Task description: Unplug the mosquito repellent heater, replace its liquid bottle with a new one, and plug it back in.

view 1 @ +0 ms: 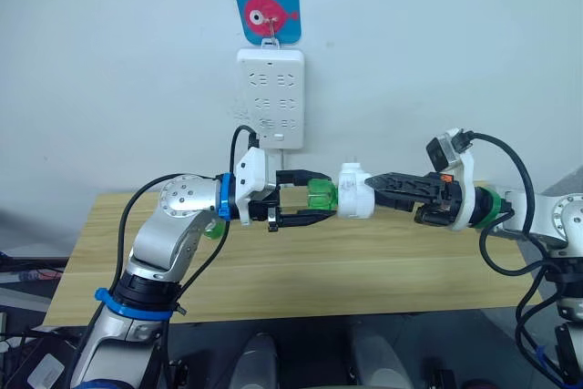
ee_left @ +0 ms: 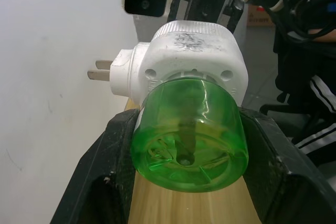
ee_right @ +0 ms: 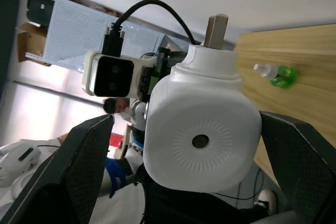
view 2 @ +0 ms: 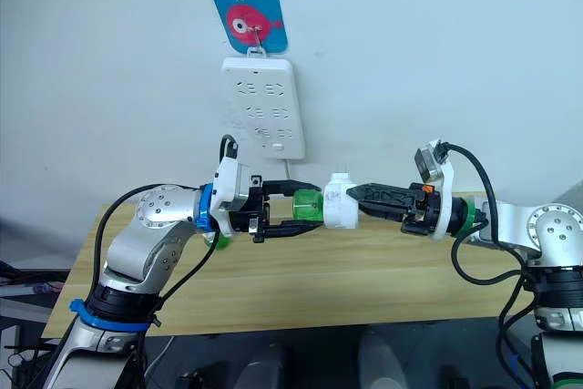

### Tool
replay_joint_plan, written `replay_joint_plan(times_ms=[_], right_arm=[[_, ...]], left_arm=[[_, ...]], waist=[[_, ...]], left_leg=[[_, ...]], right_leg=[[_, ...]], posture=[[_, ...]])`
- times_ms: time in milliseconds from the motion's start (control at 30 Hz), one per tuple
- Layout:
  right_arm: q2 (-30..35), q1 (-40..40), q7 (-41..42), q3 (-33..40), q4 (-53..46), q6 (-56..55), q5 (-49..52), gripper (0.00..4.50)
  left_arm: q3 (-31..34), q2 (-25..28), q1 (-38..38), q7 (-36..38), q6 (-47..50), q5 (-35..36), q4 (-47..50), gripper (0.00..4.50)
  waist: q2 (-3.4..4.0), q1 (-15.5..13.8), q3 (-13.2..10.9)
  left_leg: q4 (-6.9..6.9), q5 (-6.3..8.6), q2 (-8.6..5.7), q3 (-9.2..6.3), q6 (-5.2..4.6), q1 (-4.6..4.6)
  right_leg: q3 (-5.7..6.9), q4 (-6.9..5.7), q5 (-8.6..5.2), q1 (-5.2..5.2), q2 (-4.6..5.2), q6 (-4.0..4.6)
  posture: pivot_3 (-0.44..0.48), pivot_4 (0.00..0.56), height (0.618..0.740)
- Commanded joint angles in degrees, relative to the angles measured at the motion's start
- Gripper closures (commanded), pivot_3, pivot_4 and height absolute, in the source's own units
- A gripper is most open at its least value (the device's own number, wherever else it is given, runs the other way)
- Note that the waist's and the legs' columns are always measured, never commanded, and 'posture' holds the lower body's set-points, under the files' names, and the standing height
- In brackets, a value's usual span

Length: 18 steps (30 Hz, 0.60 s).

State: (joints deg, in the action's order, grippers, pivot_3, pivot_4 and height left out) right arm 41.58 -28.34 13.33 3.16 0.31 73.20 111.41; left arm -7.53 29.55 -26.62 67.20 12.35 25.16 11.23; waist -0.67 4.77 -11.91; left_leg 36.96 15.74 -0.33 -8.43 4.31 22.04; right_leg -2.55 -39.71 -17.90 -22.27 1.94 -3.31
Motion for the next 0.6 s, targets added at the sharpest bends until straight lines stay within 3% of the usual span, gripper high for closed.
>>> replay_joint_plan(times_ms=[33,333,433,500,600], right_arm=[[-1.68,-1.65,2.1,0.19,-2.46,0.81,1.59,0.0],[-2.98,-2.12,1.81,-1.06,-2.3,1.42,1.59,0.0],[-2.78,-2.26,1.49,-1.43,-2.44,1.38,1.59,0.58],[-2.58,-2.4,1.4,-1.71,-2.64,1.36,1.59,1.23],[-2.46,-2.69,1.27,-1.96,-2.55,1.27,1.59,1.5]], left_arm=[[0.22,0.1,-0.72,0.36,-1.04,0.51,1.42,2.12],[0.17,0.05,-0.42,0.43,-1.32,0.64,1.85,2.12],[0.2,0.28,-0.34,0.63,-1.47,0.53,1.82,2.12],[0.13,0.52,-0.21,0.8,-1.58,0.51,1.92,2.12],[-0.15,0.89,-0.22,1.2,-1.92,0.41,2.01,2.12]], waist=[[0.0,0.0,0.0],[0.0,0.01,0.0],[0.0,0.0,0.0],[0.01,0.0,-0.01],[0.01,-0.01,-0.01]], left_leg=[[0.0,0.0,0.0,0.0,0.0,0.0],[0.0,0.0,0.0,-0.02,0.0,0.0],[0.0,0.0,0.0,-0.02,0.0,0.0],[0.0,0.0,0.0,-0.02,0.0,0.01],[-0.01,0.0,0.0,-0.02,0.0,0.01]], right_leg=[[0.0,0.0,0.0,0.0,0.0,0.0],[0.01,-0.01,0.0,0.0,0.0,0.0],[0.01,-0.01,0.0,0.0,0.0,0.0],[0.02,0.0,0.0,0.0,0.0,0.0],[0.02,0.01,0.0,0.0,0.0,0.0]], posture=[[-0.064,0.186,0.74],[-0.056,0.188,0.74],[-0.055,0.189,0.74],[-0.055,0.189,0.74],[-0.054,0.189,0.74]])
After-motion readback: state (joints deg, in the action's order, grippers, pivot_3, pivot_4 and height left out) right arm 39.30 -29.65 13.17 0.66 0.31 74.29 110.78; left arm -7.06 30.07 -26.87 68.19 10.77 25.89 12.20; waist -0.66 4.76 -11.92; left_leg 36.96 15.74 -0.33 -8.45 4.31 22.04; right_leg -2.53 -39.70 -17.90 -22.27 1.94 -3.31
